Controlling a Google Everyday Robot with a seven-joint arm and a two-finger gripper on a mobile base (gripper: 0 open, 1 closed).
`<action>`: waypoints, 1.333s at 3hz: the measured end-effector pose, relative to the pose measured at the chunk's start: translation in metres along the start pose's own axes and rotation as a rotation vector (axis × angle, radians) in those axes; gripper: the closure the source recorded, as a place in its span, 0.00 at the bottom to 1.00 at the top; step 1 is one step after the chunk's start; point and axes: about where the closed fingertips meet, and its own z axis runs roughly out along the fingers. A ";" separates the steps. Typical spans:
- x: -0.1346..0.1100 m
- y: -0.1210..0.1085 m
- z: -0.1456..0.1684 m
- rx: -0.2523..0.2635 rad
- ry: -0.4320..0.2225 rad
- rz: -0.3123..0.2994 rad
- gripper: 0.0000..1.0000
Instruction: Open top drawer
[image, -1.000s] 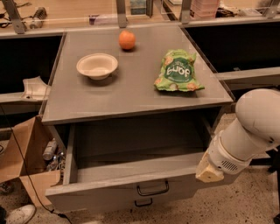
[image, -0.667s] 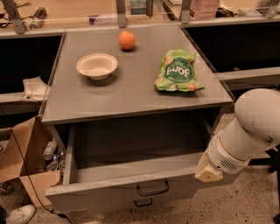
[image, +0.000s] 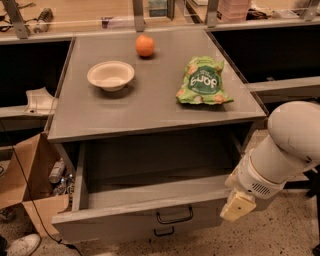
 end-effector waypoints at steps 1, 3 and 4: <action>0.000 0.000 0.000 0.000 0.000 0.000 0.00; 0.009 -0.005 0.013 -0.014 0.048 0.024 0.00; 0.017 -0.013 0.028 -0.035 0.084 0.060 0.00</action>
Offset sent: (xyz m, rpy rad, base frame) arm 0.0000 0.0000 0.0000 0.0000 0.0000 0.0000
